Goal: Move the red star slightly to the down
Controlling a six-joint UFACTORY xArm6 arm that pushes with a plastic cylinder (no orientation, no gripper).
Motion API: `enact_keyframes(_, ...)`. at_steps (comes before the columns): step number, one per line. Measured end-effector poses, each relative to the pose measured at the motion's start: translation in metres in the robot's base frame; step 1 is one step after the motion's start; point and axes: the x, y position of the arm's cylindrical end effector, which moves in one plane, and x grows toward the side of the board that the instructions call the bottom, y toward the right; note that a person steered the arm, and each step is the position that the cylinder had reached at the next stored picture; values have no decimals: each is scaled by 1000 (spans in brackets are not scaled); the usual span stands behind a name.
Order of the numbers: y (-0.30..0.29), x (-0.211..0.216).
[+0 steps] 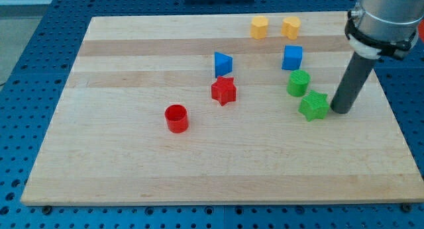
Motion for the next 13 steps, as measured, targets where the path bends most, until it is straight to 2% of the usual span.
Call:
enact_keyframes(2,-44,28)
enact_keyframes(3,-46,35)
enact_keyframes(4,-48,67)
enact_keyframes(5,-133,46)
enact_keyframes(7,-120,-108)
enact_keyframes(8,-141,-142)
enact_keyframes(9,-176,-125)
enact_keyframes(11,-187,-85)
enact_keyframes(12,-191,-36)
enact_keyframes(13,-261,-6)
